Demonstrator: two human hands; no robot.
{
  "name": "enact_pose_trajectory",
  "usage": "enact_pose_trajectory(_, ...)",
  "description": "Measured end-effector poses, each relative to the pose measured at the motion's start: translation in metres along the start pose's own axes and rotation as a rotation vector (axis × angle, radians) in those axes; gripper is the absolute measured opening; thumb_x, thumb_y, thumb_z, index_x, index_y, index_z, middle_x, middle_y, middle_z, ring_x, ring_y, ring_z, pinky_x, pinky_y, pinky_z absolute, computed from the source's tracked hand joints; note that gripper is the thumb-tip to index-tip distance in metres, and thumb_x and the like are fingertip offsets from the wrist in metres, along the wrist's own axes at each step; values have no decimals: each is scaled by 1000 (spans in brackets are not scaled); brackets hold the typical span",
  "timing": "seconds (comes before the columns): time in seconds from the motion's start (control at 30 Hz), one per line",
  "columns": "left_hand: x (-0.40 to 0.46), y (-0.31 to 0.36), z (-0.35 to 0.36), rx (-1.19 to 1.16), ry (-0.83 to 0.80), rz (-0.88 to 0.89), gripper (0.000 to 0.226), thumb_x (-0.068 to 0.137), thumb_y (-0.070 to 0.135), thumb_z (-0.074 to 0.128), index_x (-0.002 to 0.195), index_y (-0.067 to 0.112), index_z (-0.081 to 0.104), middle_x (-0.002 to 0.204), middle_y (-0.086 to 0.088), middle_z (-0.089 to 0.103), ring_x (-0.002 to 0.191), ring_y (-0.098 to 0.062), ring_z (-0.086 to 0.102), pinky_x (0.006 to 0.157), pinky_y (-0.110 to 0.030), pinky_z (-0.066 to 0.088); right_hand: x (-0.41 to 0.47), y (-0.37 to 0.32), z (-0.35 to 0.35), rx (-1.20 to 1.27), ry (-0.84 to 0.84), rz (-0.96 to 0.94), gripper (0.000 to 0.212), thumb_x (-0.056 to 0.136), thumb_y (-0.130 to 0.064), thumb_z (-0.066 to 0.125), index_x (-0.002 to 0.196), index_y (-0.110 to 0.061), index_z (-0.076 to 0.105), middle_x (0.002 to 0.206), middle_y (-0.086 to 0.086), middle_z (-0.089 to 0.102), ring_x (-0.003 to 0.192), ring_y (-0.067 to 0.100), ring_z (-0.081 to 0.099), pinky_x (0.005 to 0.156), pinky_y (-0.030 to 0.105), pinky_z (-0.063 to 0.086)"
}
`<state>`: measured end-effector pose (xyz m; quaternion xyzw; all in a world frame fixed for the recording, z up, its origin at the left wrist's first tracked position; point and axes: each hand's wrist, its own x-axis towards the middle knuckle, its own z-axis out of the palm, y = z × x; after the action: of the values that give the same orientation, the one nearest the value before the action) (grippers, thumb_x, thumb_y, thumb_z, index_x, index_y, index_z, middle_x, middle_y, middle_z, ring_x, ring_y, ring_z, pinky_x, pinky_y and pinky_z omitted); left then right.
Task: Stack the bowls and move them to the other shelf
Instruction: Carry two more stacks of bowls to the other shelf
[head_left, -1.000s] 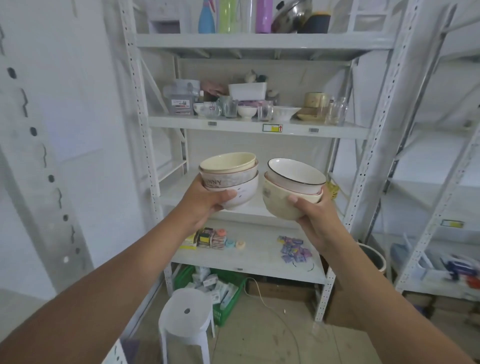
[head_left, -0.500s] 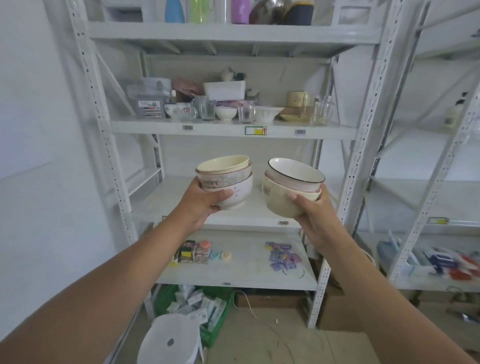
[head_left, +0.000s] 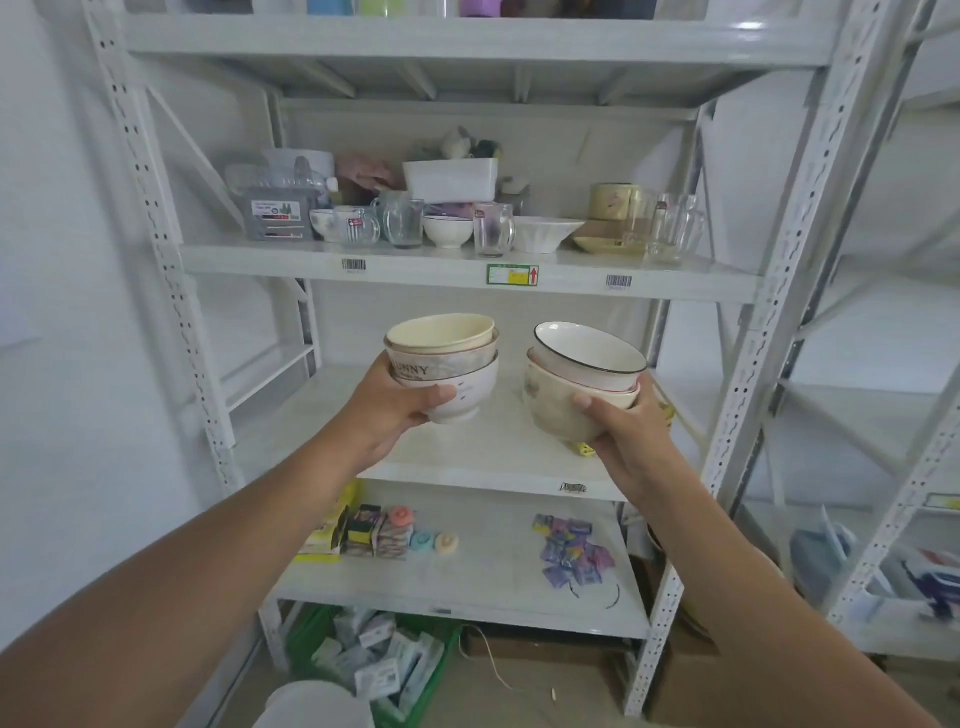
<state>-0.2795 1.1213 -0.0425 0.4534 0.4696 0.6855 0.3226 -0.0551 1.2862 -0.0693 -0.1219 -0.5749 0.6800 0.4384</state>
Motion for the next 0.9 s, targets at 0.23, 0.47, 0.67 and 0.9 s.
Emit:
enact_pose_trajectory(0.23,52,-22,-22,57,55,-16,98,36,33,97,124,15,60,112,-10,71,102,-25,69,71,-36,57,63,28,-25,-6,-64,-16,76,74,2,77,144,-7,48,138,20,62,130,38,58,104,54,51)
enact_pose_trajectory(0.47,106,-53,-54,77,58,-53,89,36,31,97,117,21,64,109,-7,73,101,-23,70,72,-35,58,124,68,-35,-7,-57,11,75,73,3,76,142,-4,49,133,20,65,119,31,65,95,44,57)
enact_pose_trajectory(0.67,162,-86,-91,80,35,-55,77,46,14,90,118,21,63,110,-9,72,103,-24,69,73,-36,58,182,112,-38,-25,-11,39,78,67,-1,84,139,-6,53,134,22,65,125,41,61,103,56,49)
enact_pose_trajectory(0.9,226,-136,-128,90,23,-40,72,51,9,84,118,21,62,112,-8,71,104,-22,68,80,-32,56,240,174,-51,-16,70,63,97,64,-9,92,147,-3,41,143,28,55,134,47,53,109,68,42)
